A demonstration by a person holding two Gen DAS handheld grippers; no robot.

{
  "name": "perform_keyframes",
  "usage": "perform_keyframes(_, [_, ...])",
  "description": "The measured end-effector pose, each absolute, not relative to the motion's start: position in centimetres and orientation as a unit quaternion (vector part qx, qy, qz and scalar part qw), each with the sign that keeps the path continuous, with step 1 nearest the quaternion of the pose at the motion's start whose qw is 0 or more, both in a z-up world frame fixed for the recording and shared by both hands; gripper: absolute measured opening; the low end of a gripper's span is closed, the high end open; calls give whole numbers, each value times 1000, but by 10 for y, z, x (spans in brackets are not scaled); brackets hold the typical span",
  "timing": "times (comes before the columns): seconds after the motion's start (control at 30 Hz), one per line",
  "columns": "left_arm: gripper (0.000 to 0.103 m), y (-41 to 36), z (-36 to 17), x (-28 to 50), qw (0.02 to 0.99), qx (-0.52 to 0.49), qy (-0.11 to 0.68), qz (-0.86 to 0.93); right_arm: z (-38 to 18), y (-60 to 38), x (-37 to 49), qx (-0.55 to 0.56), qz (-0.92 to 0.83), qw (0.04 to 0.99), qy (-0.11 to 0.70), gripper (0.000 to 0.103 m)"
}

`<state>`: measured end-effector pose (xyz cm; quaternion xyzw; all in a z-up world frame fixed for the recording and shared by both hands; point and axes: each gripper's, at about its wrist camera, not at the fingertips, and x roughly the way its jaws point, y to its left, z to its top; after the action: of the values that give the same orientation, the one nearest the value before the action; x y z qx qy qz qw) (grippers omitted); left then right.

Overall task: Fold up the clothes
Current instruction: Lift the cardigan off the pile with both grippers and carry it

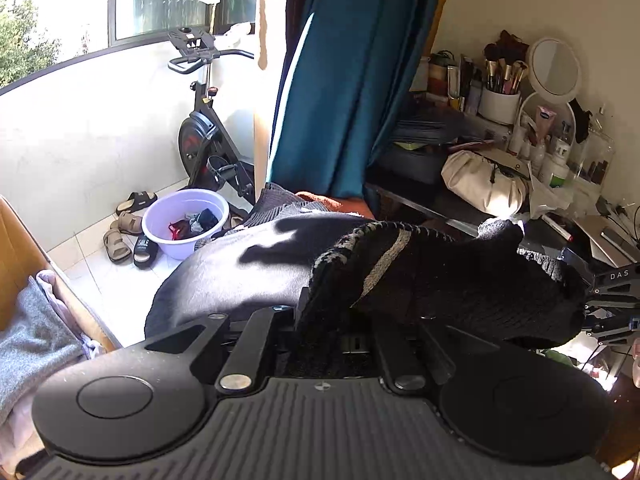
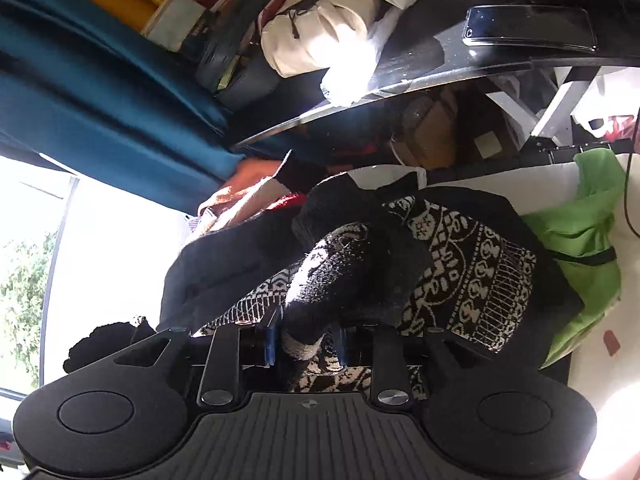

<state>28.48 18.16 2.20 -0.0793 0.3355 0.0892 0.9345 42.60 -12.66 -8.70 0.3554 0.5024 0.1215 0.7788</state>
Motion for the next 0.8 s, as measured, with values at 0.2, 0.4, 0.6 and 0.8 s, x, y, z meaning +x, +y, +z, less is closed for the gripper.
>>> perform_keyframes(0.2, [9, 179, 17, 283, 931, -73, 346, 96, -103, -128, 441, 367, 122, 758, 526, 40])
perform_keyframes(0.4, [9, 177, 13, 285, 922, -75, 366, 102, -123, -123, 445, 377, 122, 733, 553, 28])
perform_keyframes(0.6, [9, 180, 35, 281, 937, -70, 326, 100, -91, -116, 440, 375, 192, 747, 515, 12])
perform_keyframes(0.8, [9, 201, 62, 281, 946, -117, 286, 100, -20, -114, 438, 367, 254, 784, 433, 11])
